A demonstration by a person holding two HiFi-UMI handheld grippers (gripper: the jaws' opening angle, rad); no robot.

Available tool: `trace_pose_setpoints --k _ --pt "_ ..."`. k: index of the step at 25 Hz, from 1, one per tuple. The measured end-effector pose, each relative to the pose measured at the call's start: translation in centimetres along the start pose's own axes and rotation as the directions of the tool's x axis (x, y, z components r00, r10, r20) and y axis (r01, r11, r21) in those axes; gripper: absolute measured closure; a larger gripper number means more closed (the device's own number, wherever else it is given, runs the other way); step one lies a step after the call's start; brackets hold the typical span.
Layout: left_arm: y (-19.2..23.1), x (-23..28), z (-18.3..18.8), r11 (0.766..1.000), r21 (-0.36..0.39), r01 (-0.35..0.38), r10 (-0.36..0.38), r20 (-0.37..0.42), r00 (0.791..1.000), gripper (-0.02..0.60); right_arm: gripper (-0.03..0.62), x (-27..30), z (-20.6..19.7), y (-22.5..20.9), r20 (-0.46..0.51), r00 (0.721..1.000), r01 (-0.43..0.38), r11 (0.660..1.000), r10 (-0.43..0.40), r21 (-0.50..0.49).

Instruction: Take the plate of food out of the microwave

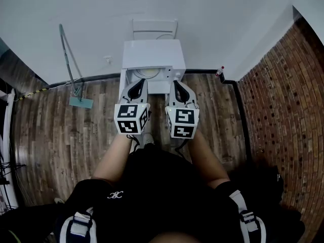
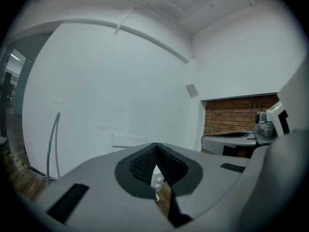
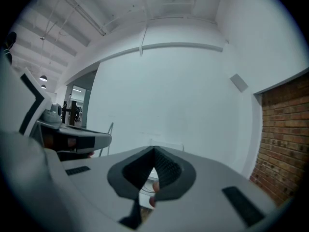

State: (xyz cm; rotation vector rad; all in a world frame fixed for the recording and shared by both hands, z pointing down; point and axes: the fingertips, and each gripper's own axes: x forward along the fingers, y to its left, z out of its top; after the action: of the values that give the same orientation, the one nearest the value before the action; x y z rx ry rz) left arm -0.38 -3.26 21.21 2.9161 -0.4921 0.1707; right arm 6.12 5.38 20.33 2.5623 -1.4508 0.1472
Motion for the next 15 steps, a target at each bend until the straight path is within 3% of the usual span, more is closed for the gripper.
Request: trace_pose_setpoints --k 15 --pt "8.2 11.9 -0.1 0.998 -0.062 -0.012 0.009 -0.048 0.999 0.586 0.588 14.2 -0.4 -1.2 -0.083 0.996 -0.025 0.999 0.022 -0.041"
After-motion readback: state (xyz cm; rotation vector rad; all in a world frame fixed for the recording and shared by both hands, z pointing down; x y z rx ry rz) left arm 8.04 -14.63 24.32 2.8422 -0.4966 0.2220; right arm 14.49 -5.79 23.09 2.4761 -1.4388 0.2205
